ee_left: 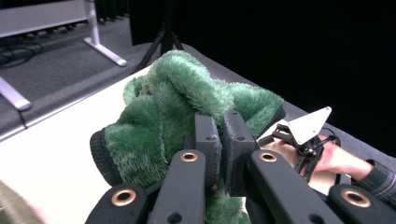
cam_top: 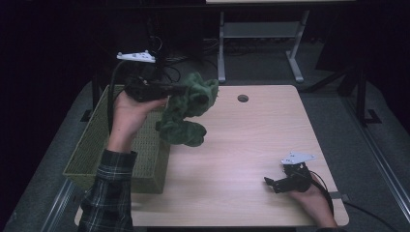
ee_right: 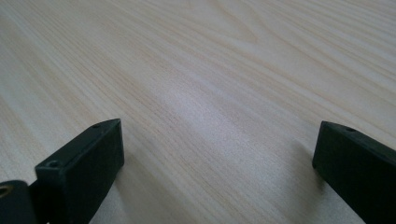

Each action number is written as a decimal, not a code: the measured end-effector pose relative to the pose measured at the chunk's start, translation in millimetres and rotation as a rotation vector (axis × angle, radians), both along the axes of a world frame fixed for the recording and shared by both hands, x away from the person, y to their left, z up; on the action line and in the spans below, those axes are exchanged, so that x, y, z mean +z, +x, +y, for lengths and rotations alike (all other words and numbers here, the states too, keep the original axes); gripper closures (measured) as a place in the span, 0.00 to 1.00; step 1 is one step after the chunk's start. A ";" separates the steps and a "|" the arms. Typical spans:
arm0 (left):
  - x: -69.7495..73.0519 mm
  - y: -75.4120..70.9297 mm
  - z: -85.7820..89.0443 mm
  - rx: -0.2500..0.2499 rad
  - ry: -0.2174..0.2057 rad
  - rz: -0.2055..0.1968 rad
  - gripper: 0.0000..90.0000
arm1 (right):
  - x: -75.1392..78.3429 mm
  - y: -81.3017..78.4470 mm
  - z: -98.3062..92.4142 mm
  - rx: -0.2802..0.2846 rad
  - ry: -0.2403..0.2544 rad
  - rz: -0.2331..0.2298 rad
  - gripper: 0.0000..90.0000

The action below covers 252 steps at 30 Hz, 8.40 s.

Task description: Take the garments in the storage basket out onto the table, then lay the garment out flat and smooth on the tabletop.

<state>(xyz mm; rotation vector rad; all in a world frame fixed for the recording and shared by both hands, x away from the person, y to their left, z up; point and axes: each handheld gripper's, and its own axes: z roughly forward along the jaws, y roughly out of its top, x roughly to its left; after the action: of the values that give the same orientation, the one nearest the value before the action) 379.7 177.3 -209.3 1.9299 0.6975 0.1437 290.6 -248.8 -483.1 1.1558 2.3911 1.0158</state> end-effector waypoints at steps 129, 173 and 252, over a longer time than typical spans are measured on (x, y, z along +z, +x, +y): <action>-211.1 -26.5 -122.3 -0.117 0.158 0.130 0.96 | 11.4 24.3 51.4 0.162 0.163 0.015 0.87; -221.7 -51.8 -59.2 -0.012 0.172 0.219 0.77 | 24.5 -3.9 -23.0 0.027 0.023 0.019 0.80; -204.5 -2.2 -121.8 -0.180 0.259 0.110 0.50 | 30.7 -2.9 -2.3 0.039 0.060 0.048 0.60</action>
<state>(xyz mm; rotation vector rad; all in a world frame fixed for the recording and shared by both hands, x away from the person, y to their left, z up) 377.5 55.5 -413.8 2.2519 0.5960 0.0163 287.7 -251.1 -452.5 1.1717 2.4445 1.0913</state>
